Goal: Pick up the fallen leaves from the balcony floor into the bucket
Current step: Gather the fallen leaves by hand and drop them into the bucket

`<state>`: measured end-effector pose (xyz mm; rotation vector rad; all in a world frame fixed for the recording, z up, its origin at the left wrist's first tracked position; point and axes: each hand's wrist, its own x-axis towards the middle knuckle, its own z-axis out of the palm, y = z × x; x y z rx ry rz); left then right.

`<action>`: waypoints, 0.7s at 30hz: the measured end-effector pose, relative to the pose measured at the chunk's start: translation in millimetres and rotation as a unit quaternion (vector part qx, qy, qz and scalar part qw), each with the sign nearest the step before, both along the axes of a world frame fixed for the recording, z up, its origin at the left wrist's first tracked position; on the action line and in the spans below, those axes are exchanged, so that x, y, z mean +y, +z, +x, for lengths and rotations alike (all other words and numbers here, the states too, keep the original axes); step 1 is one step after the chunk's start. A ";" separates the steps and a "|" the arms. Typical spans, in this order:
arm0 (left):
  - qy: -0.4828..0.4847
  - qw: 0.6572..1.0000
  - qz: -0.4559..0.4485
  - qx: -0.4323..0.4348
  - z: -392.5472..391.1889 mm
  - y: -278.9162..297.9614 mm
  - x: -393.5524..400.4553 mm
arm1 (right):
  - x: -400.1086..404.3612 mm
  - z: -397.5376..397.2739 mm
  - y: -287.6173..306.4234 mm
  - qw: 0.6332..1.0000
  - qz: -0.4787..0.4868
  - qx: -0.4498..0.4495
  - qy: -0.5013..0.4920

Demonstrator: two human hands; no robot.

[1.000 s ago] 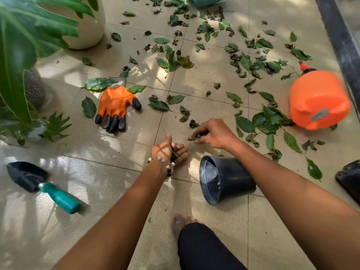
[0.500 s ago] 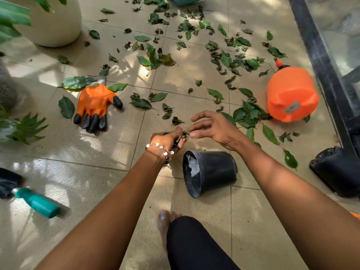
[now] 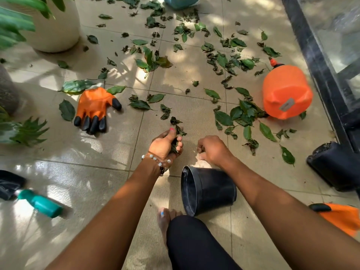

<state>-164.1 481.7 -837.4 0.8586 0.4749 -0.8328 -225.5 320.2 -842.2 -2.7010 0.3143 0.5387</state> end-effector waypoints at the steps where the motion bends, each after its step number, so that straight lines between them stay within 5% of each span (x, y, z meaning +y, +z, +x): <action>1: -0.013 1.000 -0.003 -0.003 -0.9 0.1 1.0 | 0.3 -1.4 -2.7 1.000 0.013 -0.009 -0.007; 4: -0.042 0.999 0.009 -0.001 -1.8 0.9 3.8 | 2.9 -1.6 1.7 0.989 0.074 -0.066 -0.106; 7: -0.053 0.998 0.025 0.000 -2.8 0.7 4.5 | 4.6 1.9 24.2 0.909 0.290 -0.113 -0.278; 10: -0.049 0.998 0.028 -0.002 -6.4 3.8 -3.0 | 10.5 4.8 41.5 0.855 0.402 -0.119 -0.305; 15: 0.002 0.999 0.018 0.038 -7.9 9.3 -22.2 | 18.8 -1.2 43.7 0.870 0.391 -0.144 -0.264; 21: -0.097 0.990 0.097 0.021 -1.9 20.4 -42.3 | 23.4 -3.0 46.1 0.930 0.247 -0.196 -0.189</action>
